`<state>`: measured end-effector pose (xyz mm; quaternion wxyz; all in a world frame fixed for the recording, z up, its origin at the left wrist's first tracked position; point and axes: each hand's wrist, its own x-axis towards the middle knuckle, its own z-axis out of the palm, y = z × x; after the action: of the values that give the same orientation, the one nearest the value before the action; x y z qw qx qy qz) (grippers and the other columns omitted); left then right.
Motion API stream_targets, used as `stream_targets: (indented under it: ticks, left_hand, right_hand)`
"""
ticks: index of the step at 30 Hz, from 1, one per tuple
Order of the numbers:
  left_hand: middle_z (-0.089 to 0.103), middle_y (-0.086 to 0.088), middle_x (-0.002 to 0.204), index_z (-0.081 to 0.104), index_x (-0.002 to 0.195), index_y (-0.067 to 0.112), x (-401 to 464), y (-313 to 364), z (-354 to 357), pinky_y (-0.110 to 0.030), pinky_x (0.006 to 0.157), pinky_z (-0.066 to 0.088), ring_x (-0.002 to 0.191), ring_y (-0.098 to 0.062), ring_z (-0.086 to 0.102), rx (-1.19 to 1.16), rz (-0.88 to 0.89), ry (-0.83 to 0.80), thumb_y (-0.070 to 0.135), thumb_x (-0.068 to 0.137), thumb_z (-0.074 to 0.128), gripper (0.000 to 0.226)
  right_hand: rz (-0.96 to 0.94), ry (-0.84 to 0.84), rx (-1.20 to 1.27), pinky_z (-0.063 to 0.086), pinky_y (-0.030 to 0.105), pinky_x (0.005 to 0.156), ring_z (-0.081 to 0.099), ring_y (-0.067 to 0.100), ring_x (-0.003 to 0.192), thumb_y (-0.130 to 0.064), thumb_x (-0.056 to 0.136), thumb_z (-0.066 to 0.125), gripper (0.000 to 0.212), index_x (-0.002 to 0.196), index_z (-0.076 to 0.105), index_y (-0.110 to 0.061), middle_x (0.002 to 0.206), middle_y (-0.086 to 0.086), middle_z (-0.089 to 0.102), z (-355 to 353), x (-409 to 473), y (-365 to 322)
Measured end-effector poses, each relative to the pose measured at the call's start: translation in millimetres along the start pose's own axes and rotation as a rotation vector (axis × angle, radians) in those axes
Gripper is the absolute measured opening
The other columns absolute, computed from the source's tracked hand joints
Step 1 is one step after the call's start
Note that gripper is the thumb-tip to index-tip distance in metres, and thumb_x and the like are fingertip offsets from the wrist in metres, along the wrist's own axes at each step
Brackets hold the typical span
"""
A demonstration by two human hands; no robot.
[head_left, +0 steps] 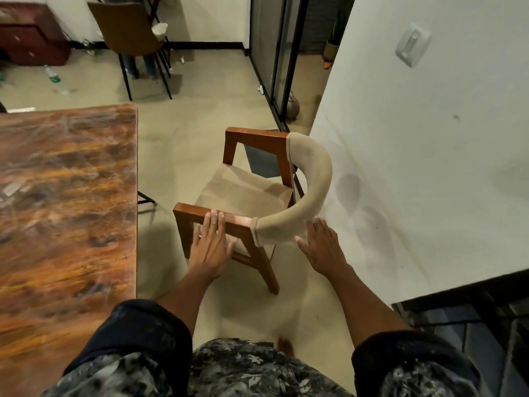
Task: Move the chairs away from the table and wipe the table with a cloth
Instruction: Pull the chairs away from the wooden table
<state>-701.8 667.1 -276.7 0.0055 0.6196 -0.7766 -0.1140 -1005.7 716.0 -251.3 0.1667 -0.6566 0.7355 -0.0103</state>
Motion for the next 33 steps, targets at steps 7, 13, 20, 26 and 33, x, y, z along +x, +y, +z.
stream_targets:
  ticks: [7,13,20,26,33]
  left_hand:
    - [-0.016,-0.007,0.176,-0.011,0.168,0.013,-11,84,9,-0.045,0.131,-0.008,0.162,-0.022,-0.018,-0.034,-0.053,0.005,0.057,0.111,0.019,0.078]
    - [-0.013,-0.007,0.177,-0.007,0.169,0.015,-32,100,32,-0.042,0.128,-0.009,0.162,-0.020,-0.017,-0.040,-0.128,-0.004,0.066,0.103,0.007,0.085]
    - [-0.014,-0.008,0.176,-0.009,0.168,0.014,-33,119,46,-0.049,0.133,-0.001,0.163,-0.023,-0.016,-0.043,-0.162,-0.080,0.069,0.093,-0.004,0.093]
    - [-0.012,-0.009,0.177,-0.005,0.169,0.012,-13,124,67,-0.048,0.133,-0.001,0.163,-0.025,-0.013,-0.044,-0.187,-0.138,0.064,0.107,0.016,0.083]
    - [-0.003,-0.012,0.177,0.003,0.169,0.010,55,139,57,-0.049,0.133,0.003,0.164,-0.027,-0.006,-0.118,-0.176,-0.098,0.067,0.101,0.007,0.089]
  right_hand:
    - [-0.103,0.012,-0.026,0.029,0.052,0.127,0.023,0.037,0.160,-0.066,0.105,0.023,0.077,0.159,0.031,-0.013,0.169,0.021,0.028,-24,26,62]
    - [-0.150,-0.028,-0.025,0.029,0.050,0.125,0.027,0.038,0.158,-0.068,0.097,0.009,0.086,0.159,0.031,-0.013,0.168,0.020,0.032,-19,22,88]
    - [-0.202,-0.067,-0.045,0.028,0.053,0.126,0.026,0.041,0.159,-0.054,0.109,0.032,0.069,0.162,0.030,-0.009,0.168,0.025,0.031,-2,33,107]
    - [-0.178,-0.153,-0.005,0.028,0.054,0.126,0.024,0.041,0.160,-0.080,0.093,-0.010,0.107,0.162,0.032,-0.009,0.168,0.026,0.030,4,58,122]
    - [-0.150,-0.117,-0.036,0.027,0.056,0.128,0.023,0.040,0.160,-0.059,0.110,0.027,0.072,0.164,0.028,-0.011,0.169,0.024,0.029,-30,121,140]
